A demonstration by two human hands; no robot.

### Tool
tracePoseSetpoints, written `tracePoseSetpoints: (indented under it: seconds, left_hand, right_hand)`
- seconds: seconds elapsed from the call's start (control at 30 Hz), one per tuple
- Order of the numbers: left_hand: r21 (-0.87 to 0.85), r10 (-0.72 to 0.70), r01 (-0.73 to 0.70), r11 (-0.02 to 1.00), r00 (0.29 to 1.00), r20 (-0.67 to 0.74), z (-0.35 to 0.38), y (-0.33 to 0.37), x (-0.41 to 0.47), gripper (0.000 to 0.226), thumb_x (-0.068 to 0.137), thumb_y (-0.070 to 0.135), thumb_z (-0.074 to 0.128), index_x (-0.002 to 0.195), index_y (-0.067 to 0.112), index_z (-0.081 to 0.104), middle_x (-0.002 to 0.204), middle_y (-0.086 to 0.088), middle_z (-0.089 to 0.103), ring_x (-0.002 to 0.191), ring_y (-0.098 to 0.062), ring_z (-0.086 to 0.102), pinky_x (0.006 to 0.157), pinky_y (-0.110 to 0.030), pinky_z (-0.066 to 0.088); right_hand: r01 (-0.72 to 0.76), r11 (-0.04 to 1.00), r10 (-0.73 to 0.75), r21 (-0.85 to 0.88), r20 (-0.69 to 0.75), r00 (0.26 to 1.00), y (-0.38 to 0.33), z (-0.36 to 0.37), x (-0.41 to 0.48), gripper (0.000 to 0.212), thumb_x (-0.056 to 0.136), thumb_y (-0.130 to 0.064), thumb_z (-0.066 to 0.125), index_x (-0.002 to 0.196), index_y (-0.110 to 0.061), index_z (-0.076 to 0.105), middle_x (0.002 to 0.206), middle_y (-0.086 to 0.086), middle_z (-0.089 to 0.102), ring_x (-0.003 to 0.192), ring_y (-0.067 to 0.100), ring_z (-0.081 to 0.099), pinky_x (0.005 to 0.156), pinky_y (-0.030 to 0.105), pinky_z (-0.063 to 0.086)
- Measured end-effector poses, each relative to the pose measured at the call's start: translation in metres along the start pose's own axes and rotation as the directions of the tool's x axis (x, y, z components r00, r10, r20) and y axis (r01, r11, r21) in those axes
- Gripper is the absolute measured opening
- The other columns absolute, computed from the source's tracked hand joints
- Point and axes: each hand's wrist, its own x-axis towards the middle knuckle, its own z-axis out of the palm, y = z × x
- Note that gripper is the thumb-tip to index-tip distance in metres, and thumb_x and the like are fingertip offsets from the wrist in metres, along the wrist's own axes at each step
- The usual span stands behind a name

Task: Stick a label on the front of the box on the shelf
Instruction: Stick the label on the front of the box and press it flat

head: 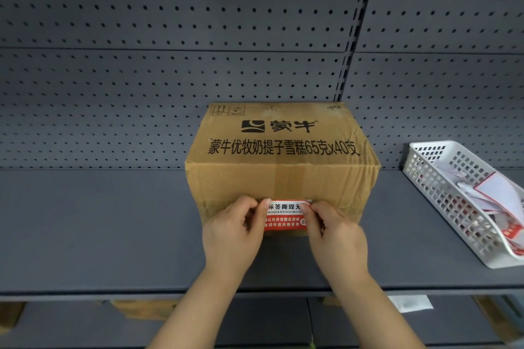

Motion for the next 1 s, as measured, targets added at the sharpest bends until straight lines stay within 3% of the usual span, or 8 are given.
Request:
tracePoseSetpoints:
  seconds: [0.27,0.43,0.5,0.57,0.67,0.73,0.8,1.0]
  left_hand:
    - [0.01,-0.155,0.156,0.988,0.988,-0.012,0.0,-0.003,-0.001,0.051,0.083,0.06,0.051,0.051,0.023,0.035,0.039,0.006,0.043,0.035,-0.015,0.043,0.035,-0.026,0.032]
    - [-0.091,-0.333,0.329,0.94,0.943,-0.024,-0.015,-0.023,-0.005,0.055,0.087,0.06,0.045,0.054,0.017,0.051,0.048,0.001,0.061,0.048,-0.015,0.06,0.047,-0.04,0.049]
    - [-0.127,-0.232,0.223,0.967,0.971,-0.063,-0.034,-0.028,-0.008,0.05,0.094,0.052,0.037,0.061,0.02,0.057,0.06,0.007,0.065,0.059,-0.008,0.06,0.056,-0.039,0.049]
    - [-0.085,0.08,-0.084,0.993,0.996,-0.043,-0.048,-0.027,-0.015,0.045,0.098,0.042,0.034,0.083,0.015,0.066,0.088,0.003,0.069,0.085,-0.012,0.06,0.074,-0.035,0.048]
    - [0.075,0.502,-0.536,0.841,0.823,0.265,-0.038,-0.019,-0.024,0.046,0.098,0.038,0.035,0.138,0.017,0.047,0.146,-0.003,0.045,0.137,-0.024,0.034,0.112,-0.045,0.023]
    - [0.254,0.487,-0.639,0.726,0.738,0.467,-0.016,-0.026,-0.028,0.063,0.097,0.048,0.032,0.151,0.018,0.017,0.16,-0.001,0.013,0.146,-0.025,0.007,0.115,-0.055,0.004]
    - [0.399,0.357,-0.628,0.668,0.741,0.568,-0.006,-0.034,-0.021,0.073,0.093,0.056,0.033,0.151,0.019,0.009,0.161,0.001,0.0,0.146,-0.024,-0.003,0.114,-0.057,-0.002]
    - [0.476,0.255,-0.479,0.738,0.851,0.46,-0.031,-0.053,-0.028,0.071,0.094,0.06,0.022,0.151,0.019,0.013,0.161,0.003,0.003,0.146,-0.023,-0.001,0.114,-0.058,-0.007]
  right_hand:
    - [-0.026,0.999,0.025,-0.019,-0.029,0.999,-0.002,0.002,0.004,0.034,0.086,-0.039,0.061,0.063,-0.014,0.062,0.053,0.0,0.066,0.037,0.016,0.053,0.035,0.017,0.031]
    - [-0.306,0.937,0.312,0.168,-0.014,0.95,0.017,-0.014,0.005,0.058,0.085,-0.059,0.051,0.049,-0.015,0.044,0.04,0.0,0.041,0.04,0.021,0.04,0.04,0.033,0.034]
    - [-0.168,0.972,0.185,0.161,-0.094,0.978,0.029,-0.025,-0.002,0.052,0.089,-0.052,0.049,0.056,-0.012,0.051,0.047,0.002,0.047,0.047,0.021,0.043,0.046,0.037,0.038]
    - [0.142,0.988,-0.136,0.059,-0.09,0.987,0.035,-0.033,-0.013,0.032,0.092,-0.038,0.05,0.083,-0.012,0.067,0.078,0.004,0.069,0.073,0.019,0.061,0.064,0.035,0.047]
    - [0.538,0.82,-0.515,-0.194,0.156,0.843,0.03,-0.024,-0.022,0.044,0.092,-0.036,0.05,0.132,-0.017,0.054,0.141,0.001,0.053,0.134,0.026,0.041,0.106,0.049,0.032]
    - [0.583,0.743,-0.518,-0.33,0.268,0.812,0.027,-0.011,-0.02,0.058,0.091,-0.045,0.047,0.144,-0.022,0.038,0.153,-0.006,0.034,0.146,0.023,0.015,0.112,0.059,0.015]
    - [0.564,0.702,-0.451,-0.435,0.341,0.825,0.032,-0.007,-0.012,0.065,0.09,-0.051,0.045,0.147,-0.026,0.029,0.155,-0.01,0.027,0.147,0.022,0.006,0.112,0.063,0.006]
    - [0.453,0.701,-0.374,-0.551,0.256,0.891,0.062,-0.035,-0.01,0.063,0.09,-0.047,0.043,0.147,-0.025,0.028,0.152,-0.009,0.03,0.145,0.026,0.01,0.11,0.068,0.006]
